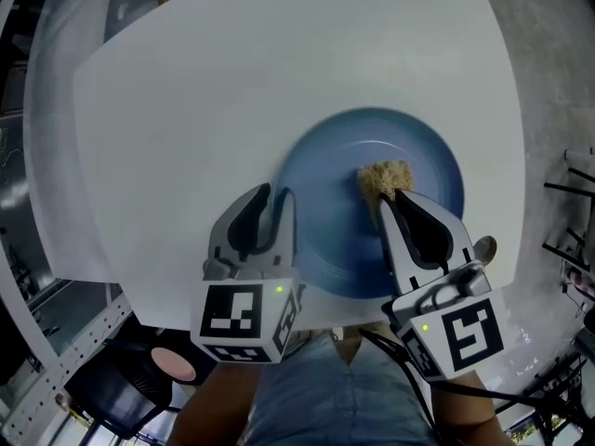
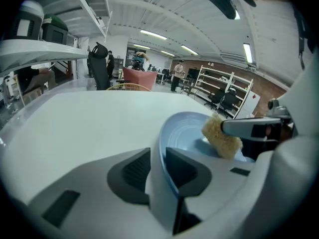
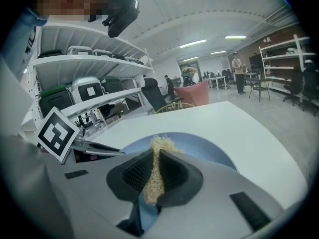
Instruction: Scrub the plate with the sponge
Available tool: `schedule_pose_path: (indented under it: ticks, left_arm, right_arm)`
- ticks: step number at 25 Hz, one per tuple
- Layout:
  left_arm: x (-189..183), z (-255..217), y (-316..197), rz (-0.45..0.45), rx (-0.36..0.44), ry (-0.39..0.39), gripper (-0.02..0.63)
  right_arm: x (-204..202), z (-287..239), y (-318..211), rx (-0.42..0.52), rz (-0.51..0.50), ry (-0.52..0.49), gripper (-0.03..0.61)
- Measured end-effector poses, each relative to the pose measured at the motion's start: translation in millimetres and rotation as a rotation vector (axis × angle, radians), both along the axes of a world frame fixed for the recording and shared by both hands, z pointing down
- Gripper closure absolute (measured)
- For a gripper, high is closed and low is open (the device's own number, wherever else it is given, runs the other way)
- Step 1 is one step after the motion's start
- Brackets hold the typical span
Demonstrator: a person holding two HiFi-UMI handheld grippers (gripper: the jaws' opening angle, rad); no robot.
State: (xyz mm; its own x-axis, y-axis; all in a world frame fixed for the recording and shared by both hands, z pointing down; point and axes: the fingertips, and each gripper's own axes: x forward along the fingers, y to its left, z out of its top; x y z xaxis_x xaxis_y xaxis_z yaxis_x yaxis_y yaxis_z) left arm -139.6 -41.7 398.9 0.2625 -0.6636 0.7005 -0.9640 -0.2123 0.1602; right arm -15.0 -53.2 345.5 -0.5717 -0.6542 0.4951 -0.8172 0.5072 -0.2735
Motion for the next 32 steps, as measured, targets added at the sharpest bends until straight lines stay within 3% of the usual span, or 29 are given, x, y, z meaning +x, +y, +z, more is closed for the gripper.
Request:
schedule_pose_path:
  ticks: [10, 15, 23, 27, 32]
  left_arm:
    - [5.3, -3.4, -3.9, -0.014, -0.003, 0.011, 0.568]
    - [9.7, -27.3, -8.3, -0.023, 0.044, 0.031, 0.583]
    - [28.3, -77.2, -14.3, 0.057, 0.125, 0.021, 0.591]
    - [40.1, -98.3, -18.0, 0.102, 0.161, 0.015, 0.589]
    - [59.6, -112.5, -18.6, 0.162, 0.186, 0.000, 0.589]
  right_arm:
    - [0.8, 2.4, 1.3, -0.005, 0.001, 0.015, 0.535]
    - [0.3, -3.3, 2.2, -0.007, -0.008, 0.007, 0.535]
    - [-10.3, -43.1, -7.5, 0.068, -0.008, -0.049, 0.535]
    - [-9.1, -52.8, -7.4, 0.071, -0.035, -0.006, 0.535]
    - [-12.7, -68.0, -14.9, 0.102, -0.038, -0.029, 0.535]
